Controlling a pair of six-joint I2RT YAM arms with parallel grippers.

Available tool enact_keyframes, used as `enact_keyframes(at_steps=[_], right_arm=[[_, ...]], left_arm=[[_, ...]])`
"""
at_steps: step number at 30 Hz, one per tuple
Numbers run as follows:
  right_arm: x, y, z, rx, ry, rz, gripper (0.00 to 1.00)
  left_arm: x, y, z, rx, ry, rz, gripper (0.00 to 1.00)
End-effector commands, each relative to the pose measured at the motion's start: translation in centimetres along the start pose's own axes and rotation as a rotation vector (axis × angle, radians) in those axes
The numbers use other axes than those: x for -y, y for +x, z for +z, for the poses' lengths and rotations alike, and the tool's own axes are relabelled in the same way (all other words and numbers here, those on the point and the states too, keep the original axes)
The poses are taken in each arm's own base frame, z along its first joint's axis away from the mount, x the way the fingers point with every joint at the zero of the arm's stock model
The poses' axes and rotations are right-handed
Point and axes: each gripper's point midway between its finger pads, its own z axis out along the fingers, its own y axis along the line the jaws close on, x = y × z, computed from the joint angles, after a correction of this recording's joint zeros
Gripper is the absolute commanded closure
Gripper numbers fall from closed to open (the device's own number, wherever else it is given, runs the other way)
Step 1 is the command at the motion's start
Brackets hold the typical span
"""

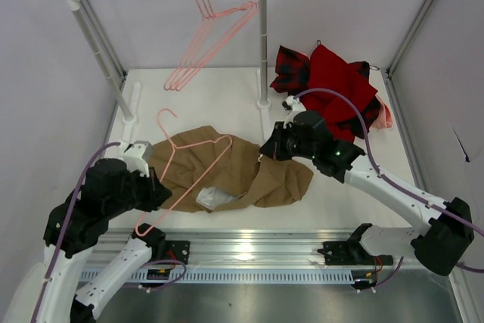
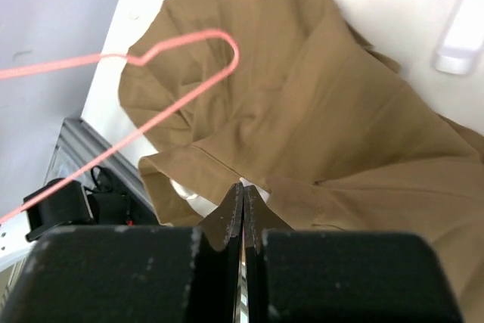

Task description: Place the skirt on the hanger

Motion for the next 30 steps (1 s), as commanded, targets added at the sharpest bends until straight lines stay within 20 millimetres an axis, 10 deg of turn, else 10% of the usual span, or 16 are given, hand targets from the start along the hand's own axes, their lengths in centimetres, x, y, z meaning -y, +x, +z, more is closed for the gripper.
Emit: enact_keyframes(at_steps=[1,15,30], right_arm=[[0.4,-2.1,-2.5,0.088,0.057,0.016,1.0],[5.6,-0.8,-9.9,0.161,0.169,0.147,1.0],[3.6,-1.9,-9.9,0.127,0.078,0.142,1.0]], left_arm=[[3.7,-0.6,0.4,0.002,0.227,0.097,1.0],[9.4,-3.9,0.9,0.011,0.489,0.315,1.0],[11.4,-4.4,3.5,-0.001,0.492,0.381,1.0]])
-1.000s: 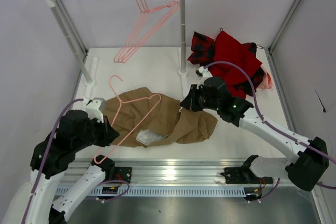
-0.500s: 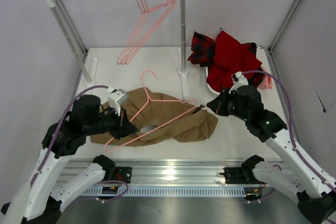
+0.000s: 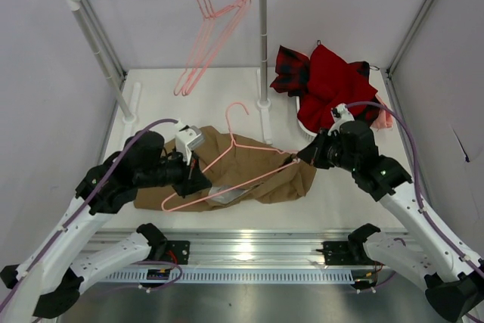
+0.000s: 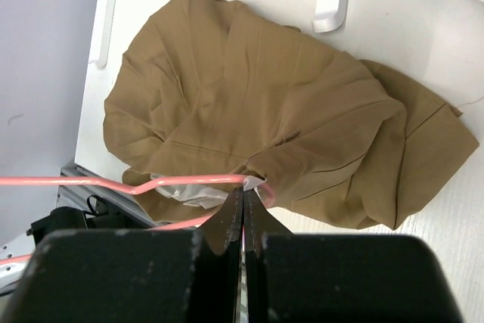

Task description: Place the skirt on the hanger

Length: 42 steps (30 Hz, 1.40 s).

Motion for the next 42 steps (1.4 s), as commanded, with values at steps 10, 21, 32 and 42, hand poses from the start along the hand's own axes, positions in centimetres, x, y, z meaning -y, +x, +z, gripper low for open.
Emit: enact_keyframes(at_steps=[10,21,32,42], right_arm=[[-5.2,-2.6,-1.7,0.009,-0.173,0.012,1.0],[-6.4,-2.8,-1.3,-0.028,-0.219,-0.008,1.0],[-8.0,-2.8,-1.0,-0.075,-0.3,-0.048,1.0],[-5.8,-3.2,-1.4,-0.117,-0.13,-0.106,0.34]], left_arm=[[-1.0,-2.8,1.2,0.083,-0.072,0.115,1.0],[-1.2,-3.7,2.2,0.181,-0.106,0.206,1.0],[-2.6,-5.3,2.4,0.316,-0.177,0.211,1.0],[-2.9,-6.8,0.2,0.459,-0.22,0.224,1.0]])
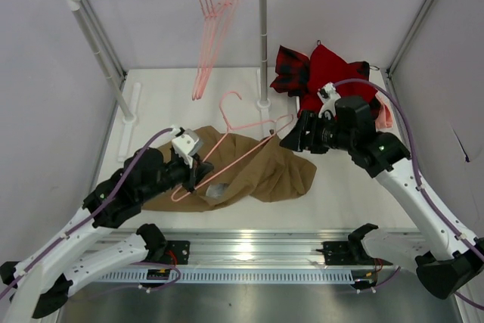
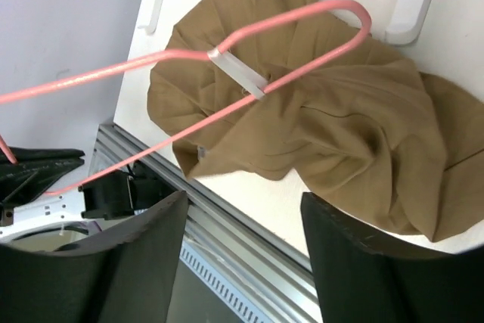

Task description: Place the skirt on the hanger

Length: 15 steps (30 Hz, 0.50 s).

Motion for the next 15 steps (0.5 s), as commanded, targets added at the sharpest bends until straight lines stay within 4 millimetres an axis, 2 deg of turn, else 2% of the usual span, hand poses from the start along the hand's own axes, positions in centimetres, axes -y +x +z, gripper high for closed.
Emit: enact_keyframes(at_steps=[1,2,5,9,10,11,12,15], right_arm=[[-1.5,-1.5,-2.0,0.017,-0.008,-0.075,0.31],[-1.6,-1.5,-2.2,0.014,-0.004,-0.079,0.25],[-2.3,-2.7,-2.9,0.038,-0.007,-0.137,0.24],[-1.9,-4.5,-2.6,0.106,0.031,-0.156,0.23],[-2.8,-5.3,-2.4,0.141,-0.01,-0.16,0.24],[-3.2,-5.4,-1.9,0.147,-0.034,-0.125,0.24],[-4.7,-6.4,-1.9,0.196,-0.104,-0.117,0.24],[-6.7,-6.2,-1.3,0.208,-0.221,-0.047,0.25]], left_arm=[[-0.3,-4.6,-0.6,0.19,-0.023,0.016,1.0],[-0.1,-4.9,-0.5,0.2,-0.014,0.019,1.0],[0.2,-5.0,-0.4,0.212,0.005,0.027,1.0],[-0.2,-5.2,0.1,0.212,-0.016,0.037,1.0],[-0.3,-5.1,0.3,0.202,-0.023,0.041,1.0],[-0.5,-5.0,0.5,0.196,-0.029,0.046,1.0],[-0.5,-5.1,0.6,0.198,-0.033,0.047,1.0],[-0.8,-5.0,1.2,0.186,-0.05,0.047,1.0]])
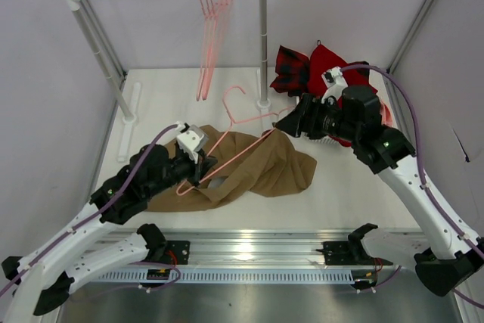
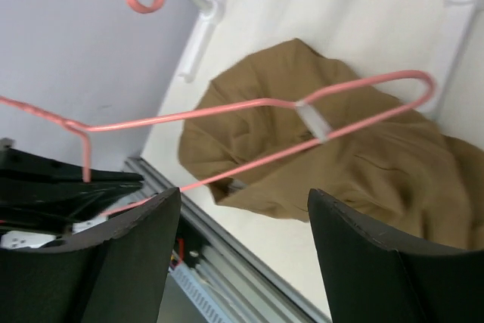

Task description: Place the skirt on the hanger

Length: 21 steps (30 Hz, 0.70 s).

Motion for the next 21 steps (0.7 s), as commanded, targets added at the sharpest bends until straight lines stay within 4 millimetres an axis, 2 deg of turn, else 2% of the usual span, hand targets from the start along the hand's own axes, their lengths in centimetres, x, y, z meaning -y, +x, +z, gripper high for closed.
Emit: enact_keyframes(at_steps=[1,3,5,7,10,11,12,13,14,15,17,18,19,21], right_arm=[[-4.6,-1.9,0.4,0.093,-0.214,0.017,0.26],[-5.4,-1.1,0.7,0.095,-0.21,-0.061,0.25],[-4.1,-0.8,1.6,0.1,-0.121,-0.073,0.24],[-4.3,-0.5,2.2,0.097,-0.124,-0.011,0.24],[-5.3,-0.4,2.9,0.135,-0.194,0.148,0.24],[-6.3,-0.5,2.4,0.155,-0.249,0.171,0.24],[-7.7,-1.5,2.0,0.212,-0.329,0.171,0.24],[-7.4,-0.7,2.6,0.218,-0.331,0.17,0.24],[-8.2,0.0,2.6,0.217,-0.34,0.16,0.23],[-7.6,0.1,3.2,0.232,-0.295,0.156,0.23],[-8.1,0.6,3.8,0.223,-0.27,0.105,0.24],[-7.3,1.1,4.4,0.204,-0.217,0.104,0.25],[-7.3,1.4,5.0,0.189,-0.207,0.096,0.27],[-8.3,1.3,5.2,0.2,-0.24,0.09,0.27]], left_arm=[[-0.4,-3.4,0.5,0.123,-0.024,0.016,1.0],[-0.6,-3.4,0.9,0.116,-0.037,0.012,1.0],[-0.7,-3.6,1.3,0.114,-0.047,0.005,1.0],[-0.8,-3.6,1.7,0.109,-0.058,0.002,1.0],[-1.0,-3.3,2.4,0.092,-0.073,-0.013,1.0],[-1.0,-3.4,2.6,0.097,-0.071,-0.019,1.0],[-0.9,-3.4,3.0,0.094,-0.068,-0.026,1.0],[-0.7,-3.4,3.2,0.094,-0.065,-0.045,1.0],[-0.6,-3.7,3.5,0.103,-0.061,-0.055,1.0],[-0.5,-3.7,3.7,0.101,-0.053,-0.062,1.0],[-0.2,-3.7,4.4,0.094,-0.047,-0.078,1.0],[0.0,-3.7,4.6,0.099,-0.04,-0.08,1.0],[0.2,-3.7,4.8,0.1,-0.037,-0.08,1.0],[0.3,-3.5,5.1,0.1,-0.031,-0.075,1.0]])
